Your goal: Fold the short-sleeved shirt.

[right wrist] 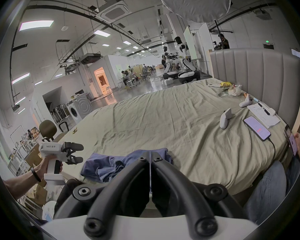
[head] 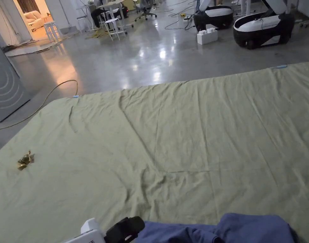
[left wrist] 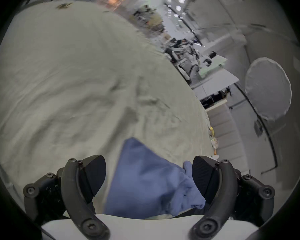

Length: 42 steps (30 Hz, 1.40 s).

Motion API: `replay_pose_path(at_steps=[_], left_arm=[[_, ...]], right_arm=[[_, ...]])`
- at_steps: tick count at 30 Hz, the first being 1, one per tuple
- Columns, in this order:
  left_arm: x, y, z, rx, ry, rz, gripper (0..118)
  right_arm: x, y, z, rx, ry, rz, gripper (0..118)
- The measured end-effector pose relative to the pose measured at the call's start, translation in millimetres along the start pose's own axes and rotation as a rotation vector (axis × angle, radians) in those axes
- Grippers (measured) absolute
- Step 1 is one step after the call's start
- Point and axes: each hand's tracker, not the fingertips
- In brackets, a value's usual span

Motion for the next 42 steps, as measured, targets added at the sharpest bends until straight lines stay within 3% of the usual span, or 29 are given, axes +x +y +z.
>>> replay_pose_path(at_steps=[3, 5, 6, 8, 9, 12, 17, 22, 23, 27, 29, 32, 36, 38, 39, 40, 41, 42], left_arm=[[-2.4, -22.8, -19.5, -0.103, -0.062, 0.109, 99], [-7.6, -37.4, -27.3, -0.09, -0.153, 0.193, 82], [-4.6, -43.6, -32.0, -0.09, -0.151, 0.224, 82], [13.7, -52.4, -31.4, -0.1, -0.069, 0.178, 36], [15.5, -56.0, -30.9, -0.085, -0.059, 0.154, 18], [10.8, -36.0, -17.1, -0.019, -0.086, 0.206, 11], [36.8, -6.7, 44.5, 0.094, -0.063, 0.067, 9], [82.4, 14.9, 92.5, 0.18, 0.087, -0.261, 9], [62.0, 29.4, 85.2, 0.182, 0.097, -0.308, 9], [122.9, -21.8, 47.5, 0.131, 0.071, -0.494, 9], [144.3, -52.2, 16.6, 0.114, 0.115, -0.526, 9], [173.1, -99.8, -35.0, -0.014, 0.052, -0.581, 9], [183.9, -145.7, -95.8, -0.126, 0.165, -0.745, 10], [187.2, -152.0, -105.9, -0.136, 0.196, -0.795, 21], [190.4, -151.4, -104.4, -0.147, 0.158, -0.763, 36], [191.7, -145.0, -95.2, -0.15, 0.101, -0.745, 59], [192.1, -136.9, -81.6, -0.115, 0.026, -0.702, 69], [190.2, -126.1, -66.2, -0.062, -0.055, -0.65, 68]], right_arm=[[1.0, -0.8, 1.3, -0.005, -0.001, -0.015, 1], [2.3, -1.5, 4.8, -0.006, -0.009, -0.017, 1], [3.8, -2.1, 6.6, -0.008, -0.014, -0.017, 1], [6.6, -2.7, 8.8, -0.011, -0.025, -0.02, 1], [8.7, -2.9, 9.0, -0.015, -0.028, -0.026, 1], [10.9, -2.4, 10.8, -0.019, -0.042, -0.028, 1], [12.2, 0.1, 8.8, -0.016, -0.034, -0.035, 1], [9.8, -3.8, 1.5, -0.025, -0.004, -0.028, 1], [8.6, -4.6, 0.6, -0.026, 0.0, -0.026, 1], [2.7, -7.2, 2.3, -0.029, 0.006, -0.019, 1], [2.2, -7.7, 6.4, -0.024, 0.005, -0.02, 1], [5.1, -11.4, 12.4, -0.027, 0.024, -0.061, 1], [7.4, -15.4, 19.5, -0.033, -0.018, -0.043, 1], [16.1, -20.3, 19.7, -0.035, -0.017, -0.071, 1], [19.2, -22.0, 19.3, -0.04, -0.019, -0.083, 1], [20.8, -23.4, 19.3, -0.041, -0.026, -0.088, 1], [22.5, -25.1, 19.7, -0.041, -0.036, -0.095, 1], [24.5, -27.0, 20.6, -0.04, -0.041, -0.104, 1]])
